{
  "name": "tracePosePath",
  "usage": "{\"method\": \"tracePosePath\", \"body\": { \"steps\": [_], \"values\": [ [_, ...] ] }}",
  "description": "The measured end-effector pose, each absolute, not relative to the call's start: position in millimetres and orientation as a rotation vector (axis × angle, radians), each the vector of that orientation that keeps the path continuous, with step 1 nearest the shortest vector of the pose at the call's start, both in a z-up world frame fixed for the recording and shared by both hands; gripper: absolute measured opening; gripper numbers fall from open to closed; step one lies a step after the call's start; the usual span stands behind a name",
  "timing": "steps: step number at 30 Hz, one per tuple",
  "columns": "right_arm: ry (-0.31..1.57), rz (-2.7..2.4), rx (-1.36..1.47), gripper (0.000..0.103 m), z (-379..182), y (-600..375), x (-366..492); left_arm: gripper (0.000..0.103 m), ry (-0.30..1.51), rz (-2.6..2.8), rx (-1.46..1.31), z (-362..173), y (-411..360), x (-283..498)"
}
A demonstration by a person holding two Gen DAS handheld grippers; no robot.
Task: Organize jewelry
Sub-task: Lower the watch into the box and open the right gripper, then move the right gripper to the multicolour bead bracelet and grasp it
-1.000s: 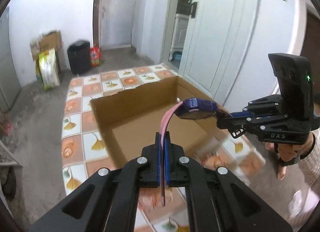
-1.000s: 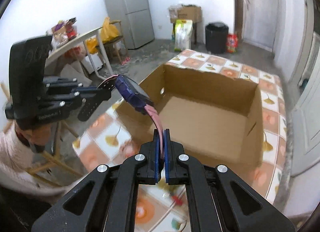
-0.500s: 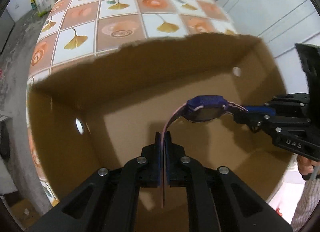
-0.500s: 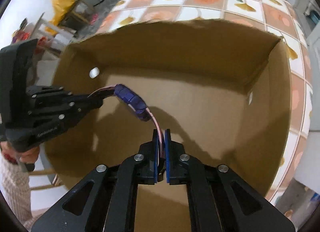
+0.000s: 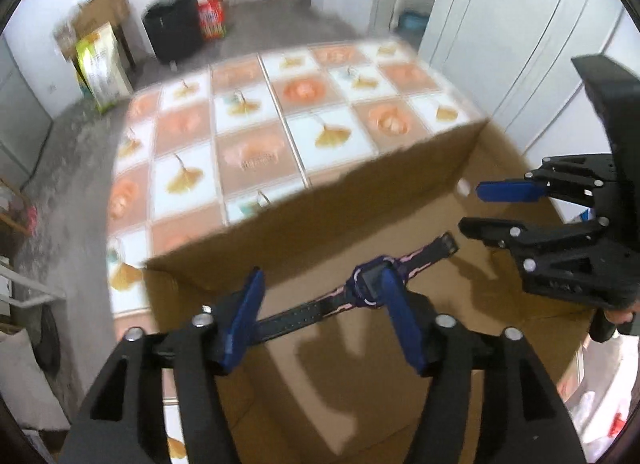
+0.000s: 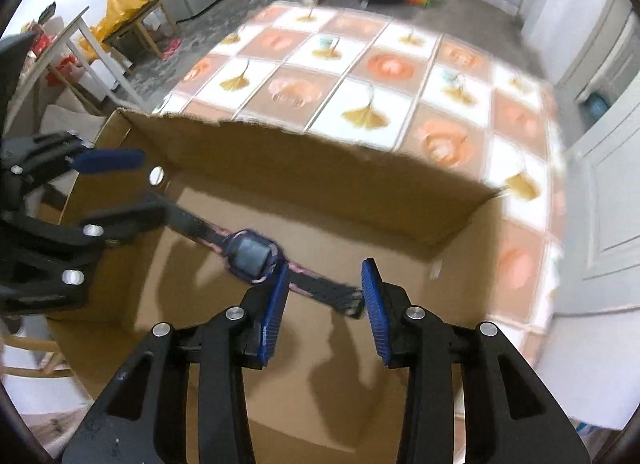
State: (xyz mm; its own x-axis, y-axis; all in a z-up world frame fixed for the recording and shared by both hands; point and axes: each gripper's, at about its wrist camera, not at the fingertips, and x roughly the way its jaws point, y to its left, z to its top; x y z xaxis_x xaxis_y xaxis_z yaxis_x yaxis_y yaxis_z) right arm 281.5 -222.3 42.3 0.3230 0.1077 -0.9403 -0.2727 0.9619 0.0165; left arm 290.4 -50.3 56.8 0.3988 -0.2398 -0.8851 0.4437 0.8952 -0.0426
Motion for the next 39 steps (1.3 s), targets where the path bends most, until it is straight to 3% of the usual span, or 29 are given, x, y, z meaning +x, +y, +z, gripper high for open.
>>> {"method": "tracePosePath", "body": {
  "steps": [3, 7, 13, 16, 26, 30, 35, 37, 39],
  "values": [
    [1.1, 0.216, -0.13, 0.045, 71.8, -238.7, 265.4, 0.075, 0.972, -0.412, 0.198, 82.8, -32.1, 261.5],
    [0.945, 0.071, -0.08, 0.065, 99.0, -271.5, 222.7, 0.088, 0.909, -0.335, 0.156, 87.9, 9.3, 217.5],
    [1.094, 0.068, 0.211, 0.064, 50.8, -310.9, 208.3, 0.088, 1.087, -0.358, -0.039, 28.3, 40.9, 199.0],
    [1.176, 0.169, 0.351, 0.048, 23.6, -303.2, 196.4, 0.088, 1.129, -0.419, -0.123, 8.3, 40.1, 196.2],
    [1.154, 0.151, 0.367, 0.049, 26.3, -286.1, 168.5, 0.088, 1.142, -0.492, -0.22, 1.8, 40.9, 202.6],
    [1.075, 0.108, 0.305, 0.049, 37.6, -284.2, 162.4, 0.088, 1.065, -0.466, -0.247, 9.7, 54.8, 198.0],
    [0.815, -0.024, 0.119, 0.073, 96.0, -275.9, 108.5, 0.09, 0.774, -0.345, -0.207, 51.2, 86.2, 154.4],
    [0.743, -0.062, 0.048, 0.096, 112.1, -269.0, 86.8, 0.096, 0.671, -0.31, -0.163, 65.8, 94.3, 124.3],
    [0.669, -0.081, -0.024, 0.096, 122.1, -259.2, 59.8, 0.098, 0.625, -0.317, -0.096, 70.9, 91.7, 99.9]
  ]
}}
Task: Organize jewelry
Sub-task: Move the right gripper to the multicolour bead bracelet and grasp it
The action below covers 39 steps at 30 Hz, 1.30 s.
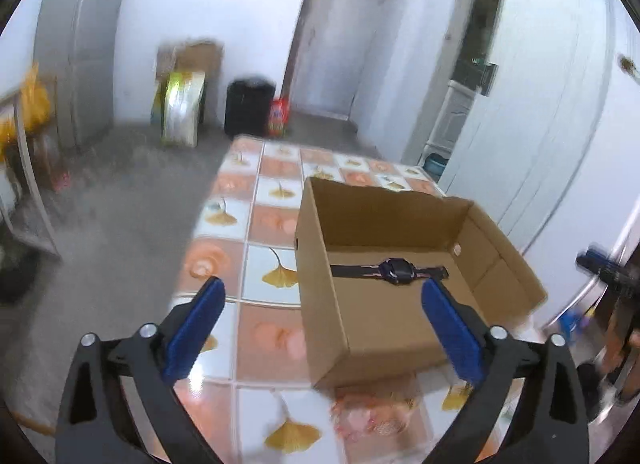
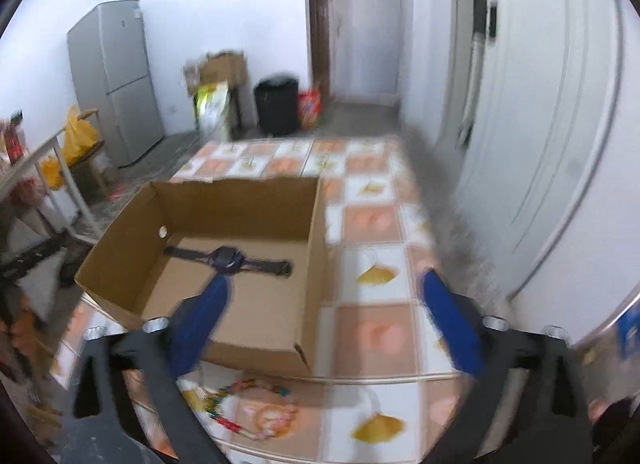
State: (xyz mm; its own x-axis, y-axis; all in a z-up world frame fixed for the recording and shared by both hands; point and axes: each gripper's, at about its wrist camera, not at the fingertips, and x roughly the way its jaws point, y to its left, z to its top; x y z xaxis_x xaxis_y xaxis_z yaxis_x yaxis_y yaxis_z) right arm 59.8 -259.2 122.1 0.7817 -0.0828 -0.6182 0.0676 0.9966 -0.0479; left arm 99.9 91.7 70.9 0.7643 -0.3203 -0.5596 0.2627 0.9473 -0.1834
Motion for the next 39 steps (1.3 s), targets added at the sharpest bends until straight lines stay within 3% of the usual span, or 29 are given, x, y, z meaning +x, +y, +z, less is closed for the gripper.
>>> {"method": "tracePosePath", "body": {
  "steps": [9, 12, 15, 23, 27, 39],
  "values": [
    [0.959, -0.013, 0.171, 0.096, 45.0, -263.7, 28.5, 0.098, 0.765, -0.511, -0.054, 20.0, 32.5, 40.0],
    [1.042, 0.033, 0.206, 0.069, 14.8, -258.1, 33.2, 0.098, 0.814, -0.563, 0.024, -4.2, -1.5, 35.6],
    [1.088, 0.045, 0.196, 0.051, -2.9, -253.0, 43.7, 0.098, 0.826, -0.575, 0.08, -19.9, -23.4, 35.9],
    [1.144, 0.035, 0.119, 0.03, -24.5, -241.5, 65.1, 0.098, 0.837, -0.569, 0.222, -40.3, -69.5, 40.8],
    [1.158, 0.046, 0.169, 0.008, -33.0, -247.2, 64.4, 0.098, 0.86, -0.573, 0.279, -49.7, -84.9, 47.6],
    [1.121, 0.071, 0.279, 0.007, -29.7, -262.8, 55.1, 0.098, 0.999, -0.588, 0.339, -75.7, -98.4, 68.8]
  ]
}}
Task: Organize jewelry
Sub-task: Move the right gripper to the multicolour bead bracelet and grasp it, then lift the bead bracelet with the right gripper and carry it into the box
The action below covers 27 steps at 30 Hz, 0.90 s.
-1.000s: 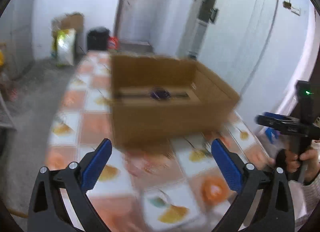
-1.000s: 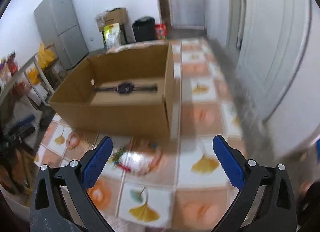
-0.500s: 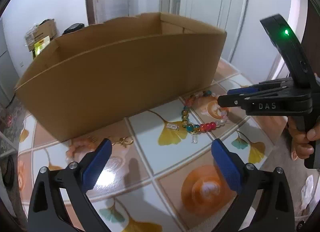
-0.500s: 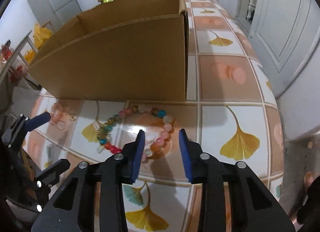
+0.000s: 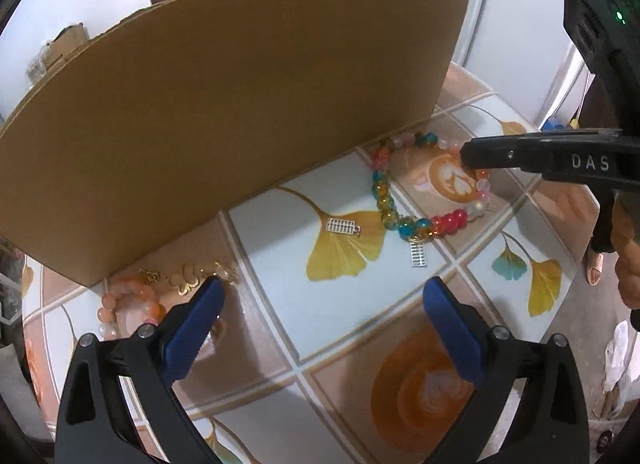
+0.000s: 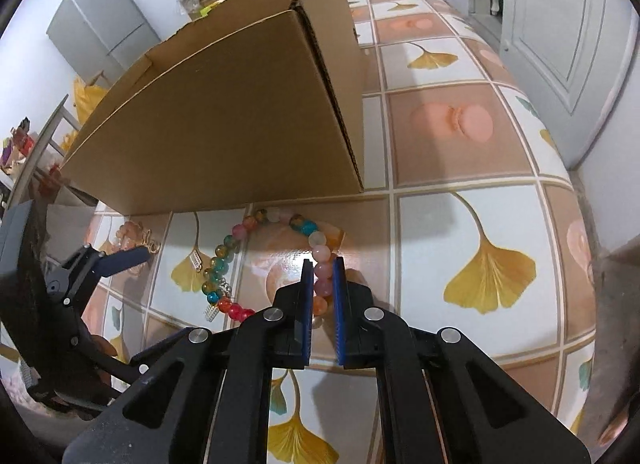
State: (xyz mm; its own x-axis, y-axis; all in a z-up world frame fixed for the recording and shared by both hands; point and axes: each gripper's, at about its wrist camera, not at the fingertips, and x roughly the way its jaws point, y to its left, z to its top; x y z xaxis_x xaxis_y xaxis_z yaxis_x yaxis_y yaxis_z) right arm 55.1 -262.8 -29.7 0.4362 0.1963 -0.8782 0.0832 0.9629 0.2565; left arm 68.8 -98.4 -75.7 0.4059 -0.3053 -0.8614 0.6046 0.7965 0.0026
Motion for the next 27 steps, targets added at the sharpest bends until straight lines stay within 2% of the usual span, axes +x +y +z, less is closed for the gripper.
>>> {"method": "tracePosePath", "body": {
  "steps": [5, 9, 14, 15, 18, 19, 23, 27],
  "values": [
    [1.114, 0.072, 0.258, 0.012, -26.4, -264.0, 55.8, 0.098, 0.993, -0.613, 0.354, -78.4, -96.8, 66.7],
    [1.117, 0.061, 0.212, 0.023, -28.5, -262.2, 59.1, 0.098, 1.002, -0.622, 0.366, -77.4, -94.2, 64.1],
    [1.116, 0.066, 0.183, 0.024, -31.6, -258.9, 59.3, 0.097, 0.937, -0.628, 0.335, -64.5, -98.7, 67.2],
    [1.115, 0.068, 0.187, 0.02, -32.1, -259.5, 59.0, 0.097, 0.918, -0.657, 0.301, -57.9, -98.5, 68.1],
    [1.112, 0.069, 0.202, 0.009, -33.7, -261.2, 57.1, 0.088, 0.879, -0.725, 0.238, -44.8, -105.0, 72.0],
    [1.109, 0.069, 0.208, 0.008, -34.2, -260.7, 57.2, 0.079, 0.875, -0.74, 0.232, -43.6, -109.7, 74.0],
    [1.096, 0.074, 0.226, 0.008, -33.6, -263.4, 54.4, 0.052, 0.893, -0.77, 0.225, -48.3, -125.5, 83.8],
    [1.089, 0.081, 0.242, 0.008, -34.2, -266.4, 51.4, 0.038, 0.925, -0.764, 0.232, -54.8, -138.4, 96.1]
  ]
}}
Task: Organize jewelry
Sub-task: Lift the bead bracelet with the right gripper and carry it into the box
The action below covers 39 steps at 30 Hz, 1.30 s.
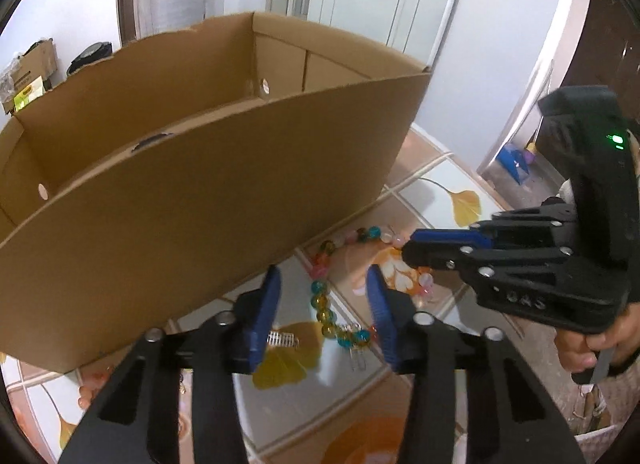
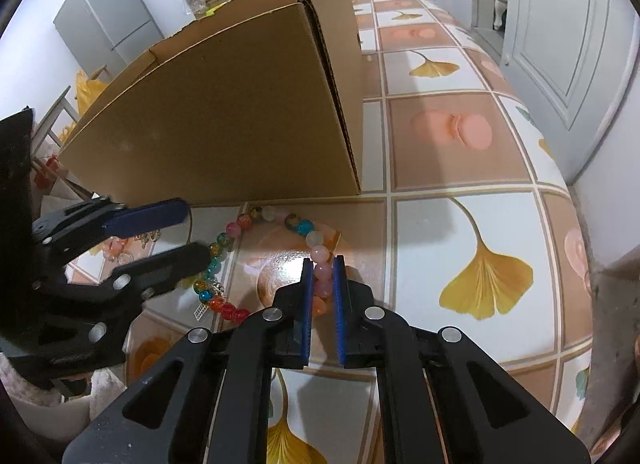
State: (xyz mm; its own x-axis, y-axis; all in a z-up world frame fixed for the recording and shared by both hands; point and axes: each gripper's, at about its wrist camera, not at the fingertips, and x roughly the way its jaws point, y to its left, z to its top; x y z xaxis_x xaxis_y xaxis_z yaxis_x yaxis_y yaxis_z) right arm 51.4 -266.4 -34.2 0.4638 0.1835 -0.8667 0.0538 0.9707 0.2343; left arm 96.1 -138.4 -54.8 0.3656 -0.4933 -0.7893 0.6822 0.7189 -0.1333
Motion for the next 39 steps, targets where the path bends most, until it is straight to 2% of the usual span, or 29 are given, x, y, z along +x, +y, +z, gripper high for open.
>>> {"method": "tracePosePath", "body": {
  "steps": [2, 5, 9, 11, 20, 30, 35, 39],
  "values": [
    [1.087, 0.083, 0.25, 0.008, -34.3, -267.3, 51.0, 0.028, 0.942, -0.747, 0.25, -57.8, -140.3, 99.4],
    [1.083, 0.086, 0.257, 0.008, -34.1, -268.3, 50.7, 0.019, 0.964, -0.722, 0.285, -64.0, -144.9, 102.4],
    [1.076, 0.088, 0.261, 0.008, -34.2, -268.7, 49.9, 0.018, 0.957, -0.693, 0.343, -68.6, -153.4, 101.5],
    [1.07, 0.089, 0.266, 0.008, -34.6, -269.8, 50.0, 0.01, 0.951, -0.684, 0.349, -68.6, -155.2, 101.2],
    [1.011, 0.088, 0.326, 0.007, -11.3, -277.9, 37.6, 0.009, 0.891, -0.745, 0.248, -36.1, -143.6, 90.1],
    [0.818, 0.133, 0.227, 0.007, 84.4, -255.0, 22.4, 0.009, 0.711, -0.788, 0.088, 55.9, -98.4, 64.4],
    [0.718, 0.24, 0.138, 0.007, 130.4, -222.5, 58.9, 0.009, 0.628, -0.735, 0.066, 99.4, -67.5, 79.2],
    [0.762, 0.343, 0.15, 0.007, 133.1, -202.6, 114.7, 0.009, 0.654, -0.67, 0.026, 113.1, -33.2, 111.1]
  ]
}}
